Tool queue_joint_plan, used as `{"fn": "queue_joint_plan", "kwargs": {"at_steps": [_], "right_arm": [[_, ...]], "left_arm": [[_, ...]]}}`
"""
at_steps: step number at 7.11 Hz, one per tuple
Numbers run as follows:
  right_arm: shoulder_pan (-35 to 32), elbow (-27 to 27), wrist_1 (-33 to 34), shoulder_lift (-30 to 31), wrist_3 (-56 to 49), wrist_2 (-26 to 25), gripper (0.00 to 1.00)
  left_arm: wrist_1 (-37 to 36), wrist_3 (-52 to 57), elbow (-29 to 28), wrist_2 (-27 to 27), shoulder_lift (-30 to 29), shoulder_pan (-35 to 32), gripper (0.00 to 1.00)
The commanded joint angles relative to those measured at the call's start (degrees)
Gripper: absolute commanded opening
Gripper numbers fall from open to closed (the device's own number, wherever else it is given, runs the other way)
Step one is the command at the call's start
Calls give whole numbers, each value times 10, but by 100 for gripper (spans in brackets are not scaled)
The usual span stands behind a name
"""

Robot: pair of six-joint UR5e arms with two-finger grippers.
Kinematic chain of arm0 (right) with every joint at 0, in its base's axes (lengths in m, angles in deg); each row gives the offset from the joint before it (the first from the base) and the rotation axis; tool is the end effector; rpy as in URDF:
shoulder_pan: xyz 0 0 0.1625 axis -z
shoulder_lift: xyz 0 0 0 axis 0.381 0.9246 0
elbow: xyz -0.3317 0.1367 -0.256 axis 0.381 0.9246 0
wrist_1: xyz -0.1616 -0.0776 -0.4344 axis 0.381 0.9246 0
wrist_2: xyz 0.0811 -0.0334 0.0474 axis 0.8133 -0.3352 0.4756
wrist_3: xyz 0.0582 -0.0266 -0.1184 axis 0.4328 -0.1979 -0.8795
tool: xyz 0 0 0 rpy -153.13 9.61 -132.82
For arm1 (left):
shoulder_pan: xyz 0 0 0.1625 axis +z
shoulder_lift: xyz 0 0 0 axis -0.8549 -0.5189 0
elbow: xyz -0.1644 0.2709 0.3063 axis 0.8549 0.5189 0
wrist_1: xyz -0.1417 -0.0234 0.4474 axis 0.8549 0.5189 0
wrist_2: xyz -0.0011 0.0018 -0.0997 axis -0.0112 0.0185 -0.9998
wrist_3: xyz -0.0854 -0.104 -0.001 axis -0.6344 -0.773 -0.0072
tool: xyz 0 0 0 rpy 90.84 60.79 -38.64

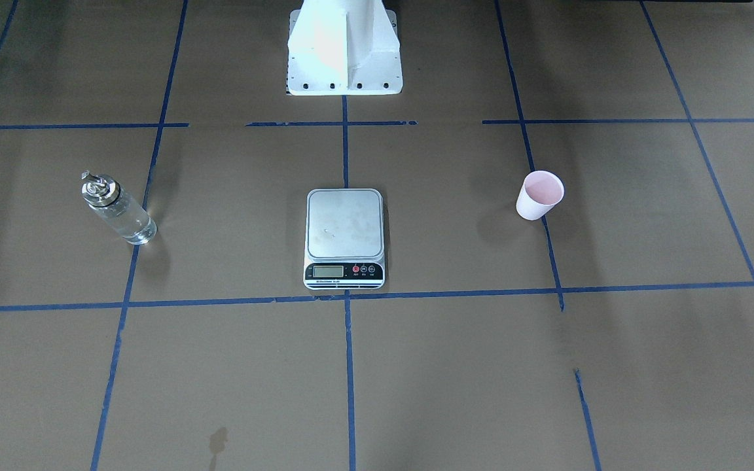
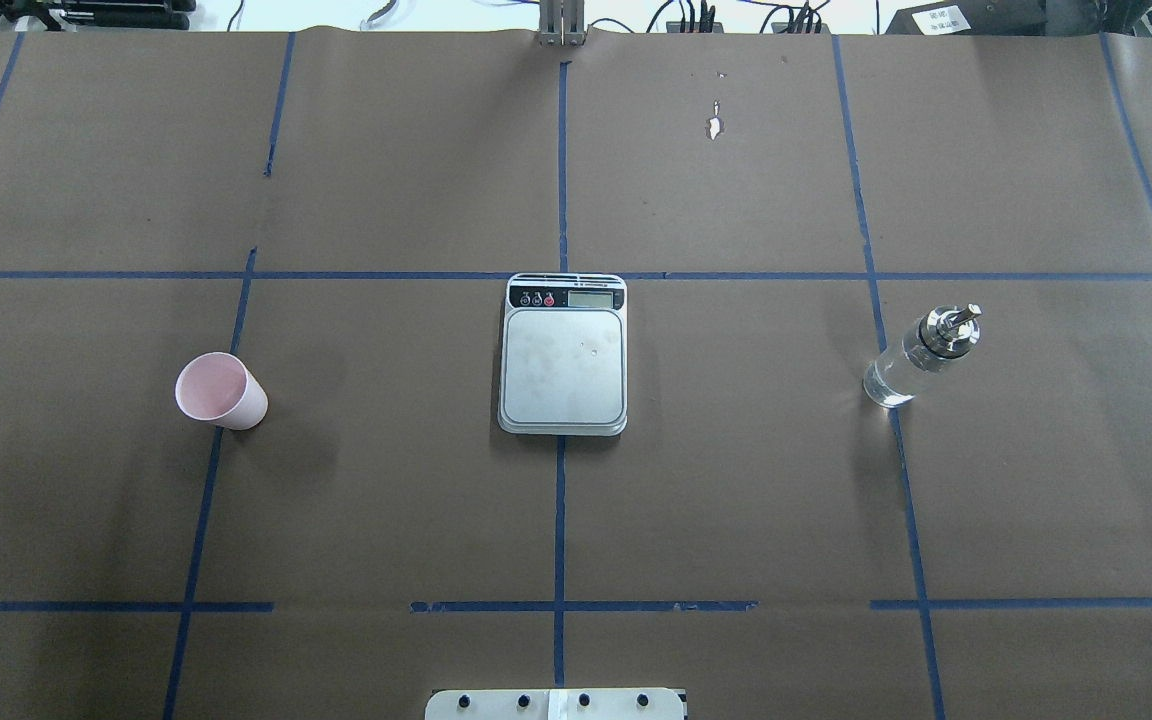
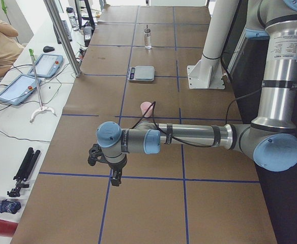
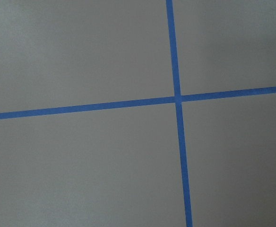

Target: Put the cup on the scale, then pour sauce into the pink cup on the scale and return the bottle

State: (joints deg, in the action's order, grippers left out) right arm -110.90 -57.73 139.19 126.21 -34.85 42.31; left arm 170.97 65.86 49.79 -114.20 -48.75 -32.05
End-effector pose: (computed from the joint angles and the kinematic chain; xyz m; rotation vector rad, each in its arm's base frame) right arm 0.0303 -0.5446 0.6552 0.0808 -0.7176 -0.2363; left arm -0.0485 -0.5721 0.6854 0.0590 0.7586 0.0954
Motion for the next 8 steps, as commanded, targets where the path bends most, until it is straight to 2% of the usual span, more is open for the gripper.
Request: {"fn": "queue_joint_plan", "kwargs": {"at_steps": [1, 2, 3, 5, 6, 7, 8], "right_arm": [[0, -2, -1, 2, 0, 1, 100], [0, -2, -1, 2, 0, 2, 100], [0, -4, -4, 1, 1, 2, 100], [0, -3, -4, 1, 0, 4, 100], [2, 15, -16, 0, 3, 9, 100], [1, 36, -40, 1, 5, 64, 100], [2, 40, -56, 5, 5, 85, 100]], "left_arm": [[16, 7, 27, 0, 7, 0, 100], [21, 11, 36, 1, 9, 0, 100], [24, 26, 68, 1, 27, 2, 100], [24, 28, 75, -17, 25, 6, 100], [52, 30, 76, -84, 29, 8, 100], [116, 16, 79, -123, 31, 51, 100], [140, -91, 86, -131, 26, 99, 100]]}}
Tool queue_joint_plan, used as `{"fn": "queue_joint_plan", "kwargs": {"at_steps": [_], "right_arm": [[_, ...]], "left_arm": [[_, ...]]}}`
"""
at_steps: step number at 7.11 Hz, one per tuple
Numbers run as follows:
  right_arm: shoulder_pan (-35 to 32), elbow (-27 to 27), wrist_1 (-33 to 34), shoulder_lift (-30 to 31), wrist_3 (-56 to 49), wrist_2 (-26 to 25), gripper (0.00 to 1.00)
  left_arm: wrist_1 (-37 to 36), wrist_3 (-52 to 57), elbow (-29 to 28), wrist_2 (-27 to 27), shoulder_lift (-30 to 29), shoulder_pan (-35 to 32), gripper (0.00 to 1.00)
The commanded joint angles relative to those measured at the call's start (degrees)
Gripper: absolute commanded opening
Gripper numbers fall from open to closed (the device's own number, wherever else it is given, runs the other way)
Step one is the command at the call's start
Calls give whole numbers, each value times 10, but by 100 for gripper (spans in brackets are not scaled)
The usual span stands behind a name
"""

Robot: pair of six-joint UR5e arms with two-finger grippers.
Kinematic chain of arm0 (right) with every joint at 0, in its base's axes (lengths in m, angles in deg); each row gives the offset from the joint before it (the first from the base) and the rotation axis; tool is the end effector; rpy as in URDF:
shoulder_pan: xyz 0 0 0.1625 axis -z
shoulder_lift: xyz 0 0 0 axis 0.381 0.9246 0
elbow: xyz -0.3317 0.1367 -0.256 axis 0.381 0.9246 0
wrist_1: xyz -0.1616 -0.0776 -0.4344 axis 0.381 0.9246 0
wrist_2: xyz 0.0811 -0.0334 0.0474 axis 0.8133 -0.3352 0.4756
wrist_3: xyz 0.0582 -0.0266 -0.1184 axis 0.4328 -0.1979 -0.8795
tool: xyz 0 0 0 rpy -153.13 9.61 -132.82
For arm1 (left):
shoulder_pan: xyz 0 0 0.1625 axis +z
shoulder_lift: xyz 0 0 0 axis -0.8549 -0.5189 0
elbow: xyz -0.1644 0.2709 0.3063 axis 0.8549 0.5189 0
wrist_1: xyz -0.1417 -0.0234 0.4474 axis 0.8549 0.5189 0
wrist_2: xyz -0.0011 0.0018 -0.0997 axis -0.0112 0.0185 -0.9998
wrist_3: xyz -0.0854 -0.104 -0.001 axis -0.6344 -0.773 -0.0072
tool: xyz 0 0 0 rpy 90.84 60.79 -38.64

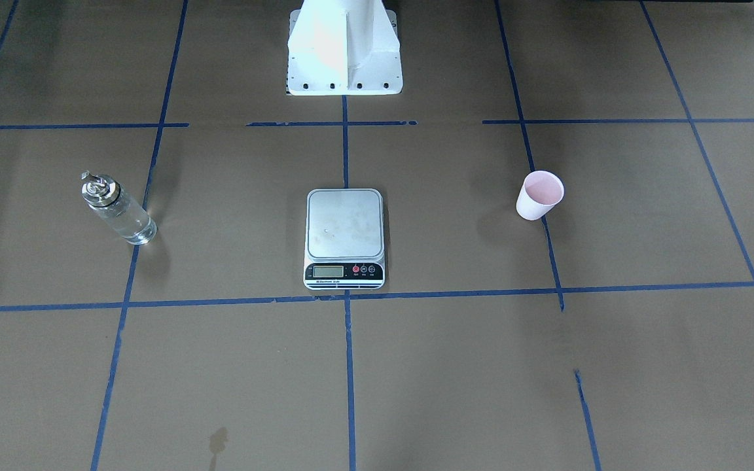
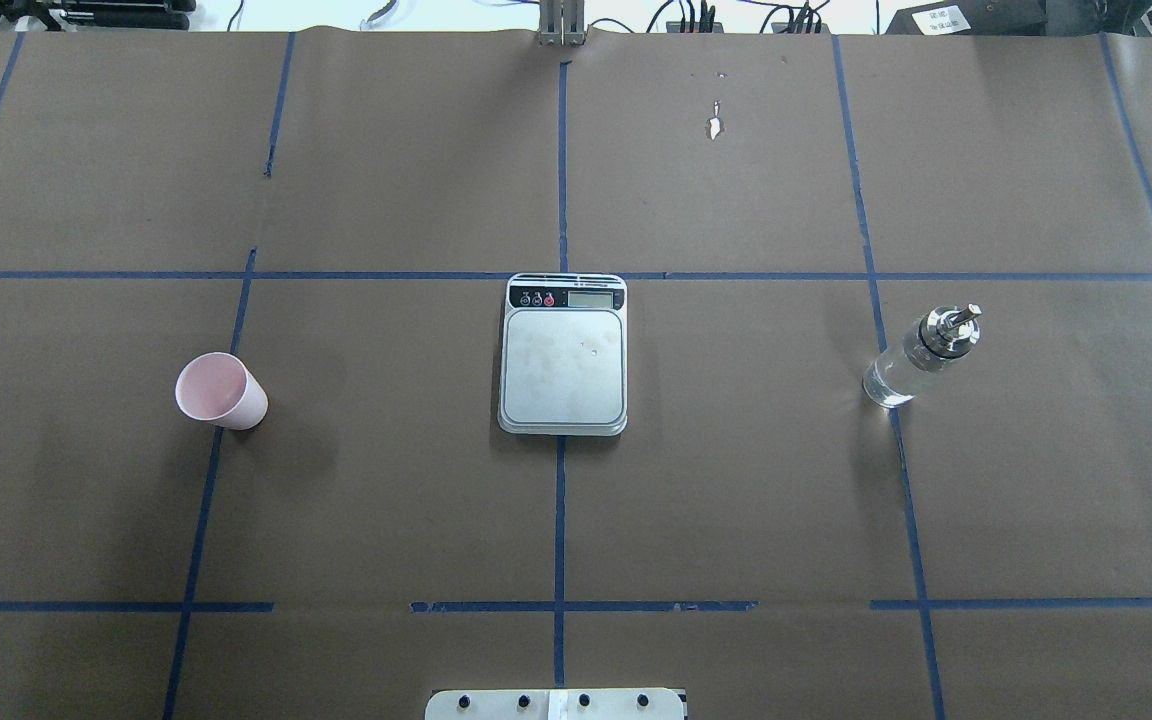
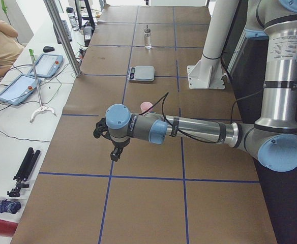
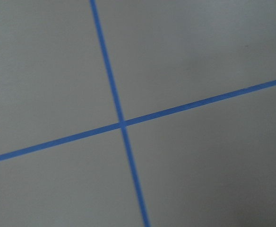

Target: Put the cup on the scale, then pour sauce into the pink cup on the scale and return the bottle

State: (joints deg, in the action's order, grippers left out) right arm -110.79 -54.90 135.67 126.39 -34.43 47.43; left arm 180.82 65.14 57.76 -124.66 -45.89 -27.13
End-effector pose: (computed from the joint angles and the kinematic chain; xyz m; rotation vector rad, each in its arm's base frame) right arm 0.0205 -0.5456 0.6696 0.0938 -0.8064 -0.2325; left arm 0.0163 -0.5645 0.5988 0.2656 0.9365 0.2841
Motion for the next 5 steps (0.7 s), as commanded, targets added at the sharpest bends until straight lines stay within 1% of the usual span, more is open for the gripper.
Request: {"fn": "queue_joint_plan", "kwargs": {"at_steps": [1, 2, 3, 4, 5], "right_arm": [[1, 12, -22, 2, 2, 53, 100], [2, 11, -24, 2, 2, 67, 100], [2, 11, -36, 0, 2, 69, 100], [3, 14, -41, -1, 2, 76, 100], [4, 15, -41, -1, 1, 78, 100]], "left_arm": [[80, -210, 50, -19, -1, 123, 100], [89, -344, 108, 11, -2, 194, 100], [90, -450, 146, 36, -3, 261, 100], [90, -486, 155, 69, -6, 305, 100], [90, -488, 153, 98, -10, 319, 100]]}}
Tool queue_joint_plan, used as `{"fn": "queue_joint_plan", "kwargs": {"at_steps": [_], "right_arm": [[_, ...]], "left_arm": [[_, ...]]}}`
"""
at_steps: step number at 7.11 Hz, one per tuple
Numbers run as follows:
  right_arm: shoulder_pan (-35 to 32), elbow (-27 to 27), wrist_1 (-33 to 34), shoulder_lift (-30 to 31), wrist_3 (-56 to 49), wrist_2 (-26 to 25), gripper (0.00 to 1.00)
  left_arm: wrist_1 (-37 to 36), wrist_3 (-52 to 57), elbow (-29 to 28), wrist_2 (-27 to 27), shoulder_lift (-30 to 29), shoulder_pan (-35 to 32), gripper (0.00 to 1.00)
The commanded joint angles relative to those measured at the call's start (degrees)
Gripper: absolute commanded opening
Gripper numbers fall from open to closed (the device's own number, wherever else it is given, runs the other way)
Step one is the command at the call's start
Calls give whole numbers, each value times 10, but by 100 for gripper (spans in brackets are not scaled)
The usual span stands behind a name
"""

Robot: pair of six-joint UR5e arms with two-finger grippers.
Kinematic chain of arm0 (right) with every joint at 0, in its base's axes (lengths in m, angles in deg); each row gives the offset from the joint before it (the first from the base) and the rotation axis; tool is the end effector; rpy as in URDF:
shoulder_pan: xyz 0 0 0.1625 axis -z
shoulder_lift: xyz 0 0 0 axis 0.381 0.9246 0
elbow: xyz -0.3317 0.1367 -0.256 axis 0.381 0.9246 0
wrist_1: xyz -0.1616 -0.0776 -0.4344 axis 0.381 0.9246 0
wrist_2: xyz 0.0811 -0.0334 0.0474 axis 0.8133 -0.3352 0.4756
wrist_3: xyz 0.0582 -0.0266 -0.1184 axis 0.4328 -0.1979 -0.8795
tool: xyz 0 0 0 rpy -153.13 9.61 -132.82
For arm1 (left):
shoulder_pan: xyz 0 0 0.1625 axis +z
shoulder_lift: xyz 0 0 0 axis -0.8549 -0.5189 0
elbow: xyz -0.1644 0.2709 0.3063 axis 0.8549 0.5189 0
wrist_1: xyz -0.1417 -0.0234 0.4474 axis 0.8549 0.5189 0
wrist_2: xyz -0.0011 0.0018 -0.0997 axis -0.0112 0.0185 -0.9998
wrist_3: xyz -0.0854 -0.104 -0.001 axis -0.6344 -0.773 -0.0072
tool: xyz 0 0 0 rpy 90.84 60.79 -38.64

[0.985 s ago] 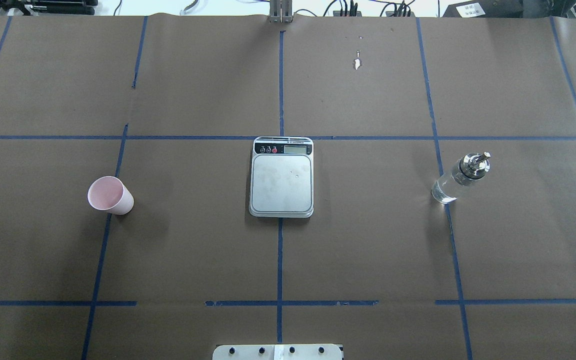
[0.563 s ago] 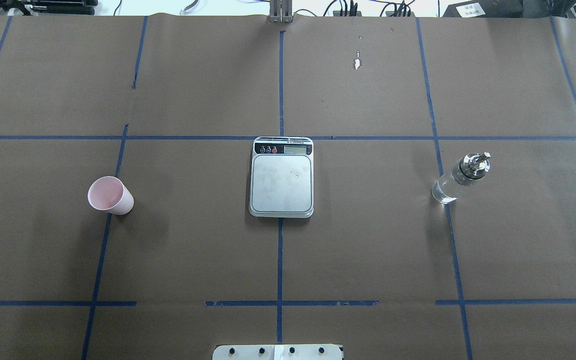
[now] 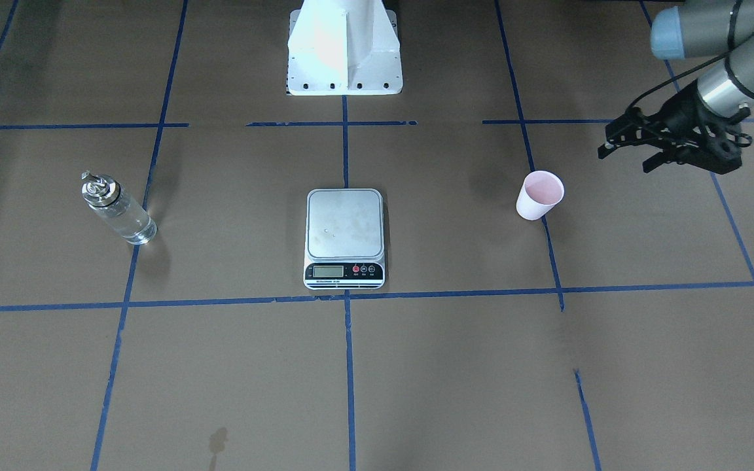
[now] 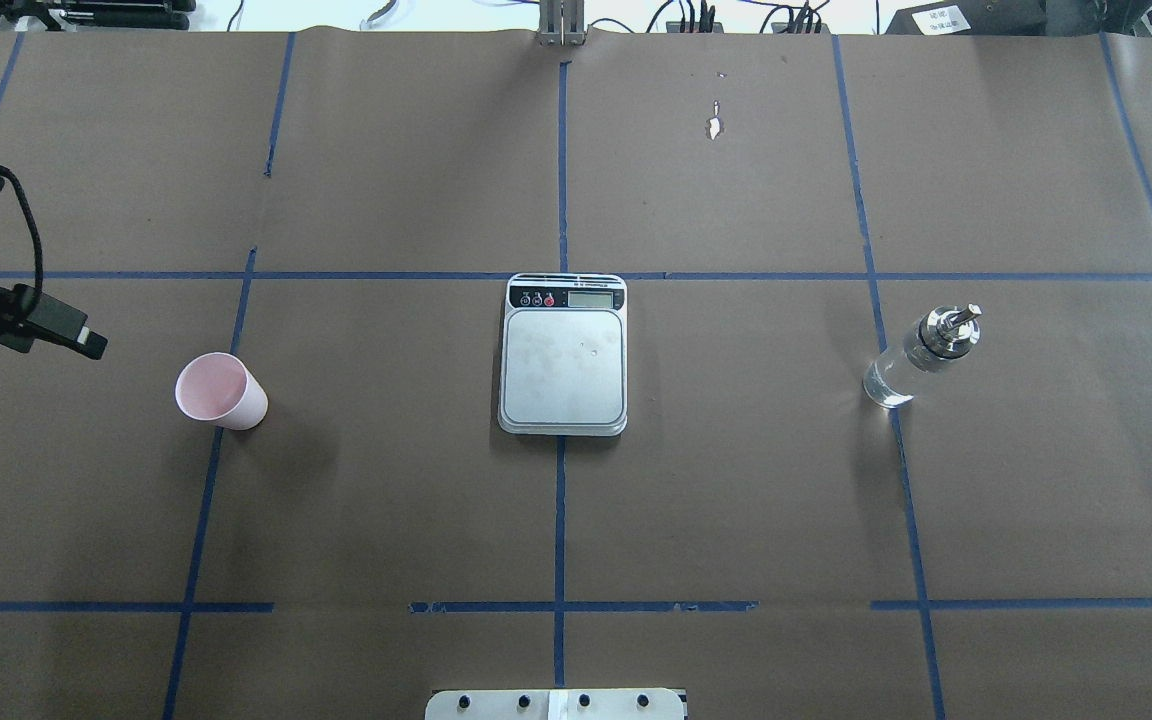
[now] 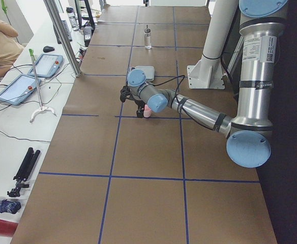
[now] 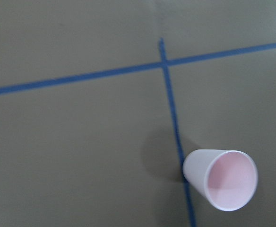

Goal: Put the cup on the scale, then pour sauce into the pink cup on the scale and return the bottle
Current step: 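Reach the left gripper to the pink cup and grasp it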

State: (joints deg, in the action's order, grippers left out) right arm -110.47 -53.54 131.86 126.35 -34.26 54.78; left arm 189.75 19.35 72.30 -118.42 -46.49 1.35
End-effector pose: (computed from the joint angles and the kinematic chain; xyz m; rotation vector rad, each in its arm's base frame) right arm 0.0063 -0.5491 0.6623 0.1412 -0.9316 -0.2521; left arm 0.2715 -0.4868 0.4404 0.0501 1.0283 0.1676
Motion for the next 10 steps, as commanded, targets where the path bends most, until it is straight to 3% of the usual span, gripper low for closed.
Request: {"fn": "queue_joint_plan", "kwargs": {"at_steps": [1, 3, 7, 10], "right_arm": [[0, 4, -3, 1, -1, 29, 100], [0, 13, -4, 2, -2, 39, 100], [0, 26, -4, 1, -2, 38, 100], [0, 30, -4, 1, -2, 38, 100]], "left_arm": [[-1, -31, -3, 47, -6, 40, 100], [-1, -86, -19, 92, -35, 82, 100], [-1, -96, -56, 109, -58, 98, 99], [0, -95, -76, 109, -61, 109, 91]]}}
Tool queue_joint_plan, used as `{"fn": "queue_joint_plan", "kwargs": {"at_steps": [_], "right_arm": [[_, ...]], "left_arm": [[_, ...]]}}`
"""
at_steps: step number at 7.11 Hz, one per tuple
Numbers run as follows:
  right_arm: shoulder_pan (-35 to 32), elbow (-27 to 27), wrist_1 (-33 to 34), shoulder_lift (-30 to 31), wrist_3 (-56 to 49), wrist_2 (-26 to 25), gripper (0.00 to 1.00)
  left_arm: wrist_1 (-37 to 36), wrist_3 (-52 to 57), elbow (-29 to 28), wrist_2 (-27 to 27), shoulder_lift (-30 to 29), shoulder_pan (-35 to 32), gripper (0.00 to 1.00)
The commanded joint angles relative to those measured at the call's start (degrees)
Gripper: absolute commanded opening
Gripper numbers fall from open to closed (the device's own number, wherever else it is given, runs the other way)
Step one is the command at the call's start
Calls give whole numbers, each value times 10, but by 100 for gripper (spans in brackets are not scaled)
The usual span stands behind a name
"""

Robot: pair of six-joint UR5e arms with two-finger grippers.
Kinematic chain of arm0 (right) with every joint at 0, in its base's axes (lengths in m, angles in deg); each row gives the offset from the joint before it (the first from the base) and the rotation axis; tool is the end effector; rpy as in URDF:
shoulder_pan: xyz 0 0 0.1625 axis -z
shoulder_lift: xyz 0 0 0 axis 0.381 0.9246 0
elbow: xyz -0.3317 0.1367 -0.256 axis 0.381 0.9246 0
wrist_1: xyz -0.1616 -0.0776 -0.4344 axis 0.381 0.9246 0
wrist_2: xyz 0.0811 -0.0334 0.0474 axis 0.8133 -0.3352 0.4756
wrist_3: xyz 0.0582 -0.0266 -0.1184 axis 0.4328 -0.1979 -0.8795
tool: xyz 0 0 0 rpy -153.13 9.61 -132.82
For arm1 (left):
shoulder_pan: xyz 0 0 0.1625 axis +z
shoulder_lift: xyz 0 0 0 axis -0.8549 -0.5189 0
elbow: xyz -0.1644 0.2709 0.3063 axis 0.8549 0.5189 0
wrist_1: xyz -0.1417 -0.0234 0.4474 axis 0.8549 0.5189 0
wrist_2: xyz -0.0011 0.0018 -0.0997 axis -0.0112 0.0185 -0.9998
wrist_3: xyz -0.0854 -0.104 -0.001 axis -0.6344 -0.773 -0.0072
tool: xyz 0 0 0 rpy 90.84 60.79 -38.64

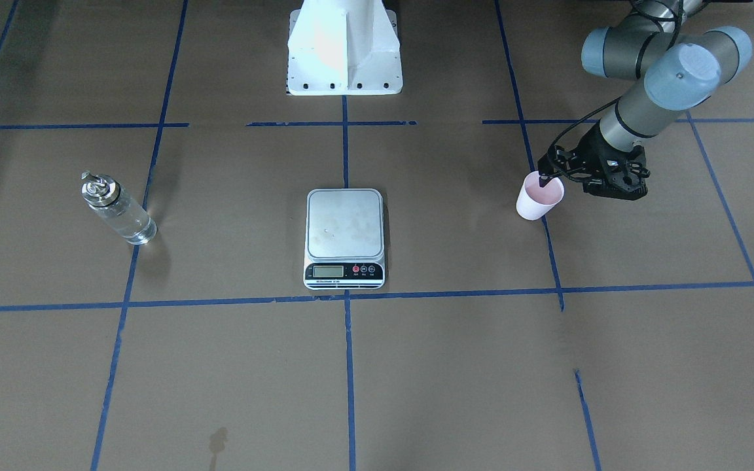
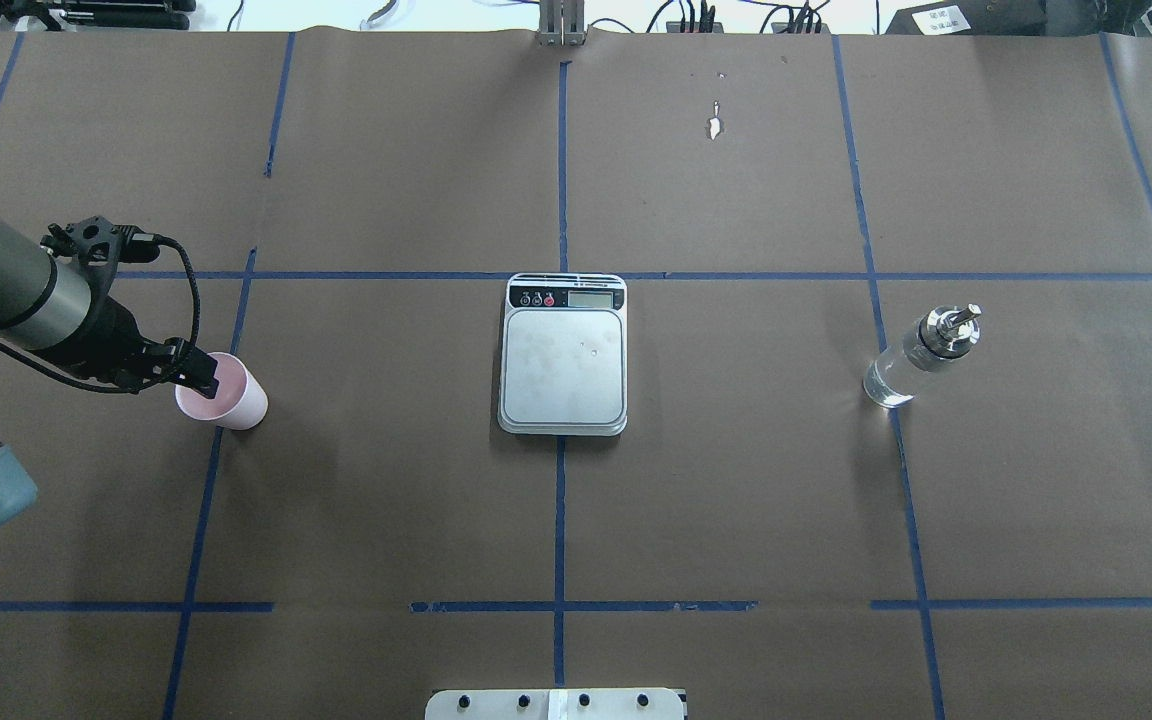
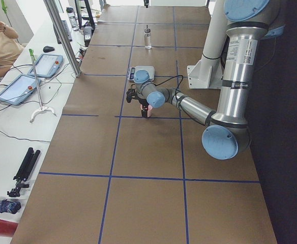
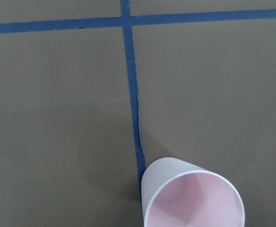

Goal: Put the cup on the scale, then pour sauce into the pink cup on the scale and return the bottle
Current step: 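Reach the left gripper to the pink cup and grasp it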

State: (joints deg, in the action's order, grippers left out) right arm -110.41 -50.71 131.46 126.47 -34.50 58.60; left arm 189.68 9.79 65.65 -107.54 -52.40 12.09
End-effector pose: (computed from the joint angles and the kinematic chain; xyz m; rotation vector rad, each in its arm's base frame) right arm 0.0008 -0.5446 0.6826 0.1071 -1.0016 -0.2341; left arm 0.3837 -0.4830 0.4583 0.0012 0.9004 0.1136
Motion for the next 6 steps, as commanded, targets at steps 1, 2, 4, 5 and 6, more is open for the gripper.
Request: {"fn": "queue_joint_plan", "kwargs": {"at_steps": [1, 2, 4, 5, 6], "right_arm": [[-1, 2, 0, 1, 0, 0, 100], [0, 4, 0, 1, 0, 0, 100], [-1, 4, 0, 1, 0, 0, 100], [-1, 1, 0, 1, 1, 1, 100], [-1, -4, 0, 2, 2, 1, 100]], "left_arm": [[1, 1, -14, 1, -3, 9, 86], [0, -1, -19, 0, -13, 13, 63], [-6, -3, -29, -1, -22, 18, 0], [-10, -4, 9, -13, -21, 14, 0], [-56, -4, 56, -16, -27, -5, 0]]}}
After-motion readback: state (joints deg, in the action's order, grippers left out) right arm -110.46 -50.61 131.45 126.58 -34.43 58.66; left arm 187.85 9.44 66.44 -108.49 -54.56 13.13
